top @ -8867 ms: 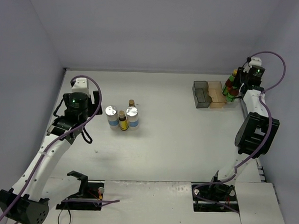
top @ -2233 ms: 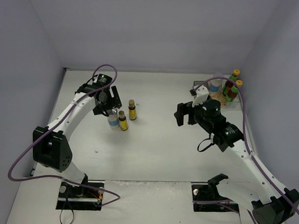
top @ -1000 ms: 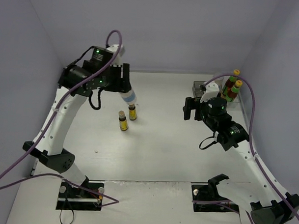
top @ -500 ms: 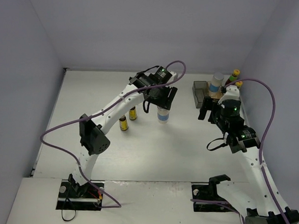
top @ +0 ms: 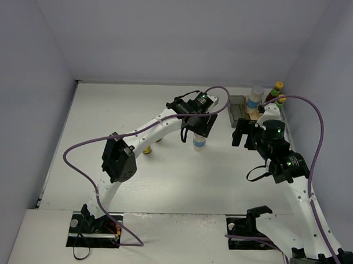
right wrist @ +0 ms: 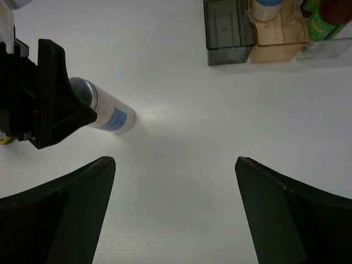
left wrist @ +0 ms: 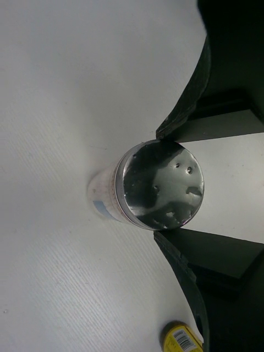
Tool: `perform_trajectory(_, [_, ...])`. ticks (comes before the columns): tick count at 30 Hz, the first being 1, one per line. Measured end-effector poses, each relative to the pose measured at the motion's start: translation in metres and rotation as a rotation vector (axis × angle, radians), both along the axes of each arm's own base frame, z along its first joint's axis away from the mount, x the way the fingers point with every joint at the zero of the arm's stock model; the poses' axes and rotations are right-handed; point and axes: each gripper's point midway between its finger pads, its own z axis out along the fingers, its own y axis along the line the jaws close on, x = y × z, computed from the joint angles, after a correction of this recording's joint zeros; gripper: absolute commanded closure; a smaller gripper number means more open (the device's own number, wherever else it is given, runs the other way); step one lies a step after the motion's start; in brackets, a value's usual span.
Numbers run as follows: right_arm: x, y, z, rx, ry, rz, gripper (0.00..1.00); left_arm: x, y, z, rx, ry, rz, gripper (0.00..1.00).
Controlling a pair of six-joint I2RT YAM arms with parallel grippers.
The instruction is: Organize the condiment bottles
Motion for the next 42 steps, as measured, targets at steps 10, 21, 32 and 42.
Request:
perform_trajectory(10, [-0.001, 0.007, -0.003, -0.003, 0.012, 0.056, 0.02, 0.003, -0.002, -0.001, -0.01, -0.021, 0.033, 0.24])
perform_trajectory(21, [0.007, 0.024, -0.005, -0.014, 0.036, 0.171, 0.01, 0.004, 0.038, 0.074, -0.065, -0.142, 0.142, 0.19])
perform_trajectory(32, [0.051, 0.078, -0.035, -0.021, 0.113, 0.313, 0.0, -0.016, 0.254, 0.175, -0.113, -0.388, 0.594, 0.19])
perform_trajectory(42, [0.08, 0.122, -0.089, -0.078, 0.2, 0.352, 0.0, -0.07, 0.377, 0.107, 0.04, -0.319, 0.858, 0.19])
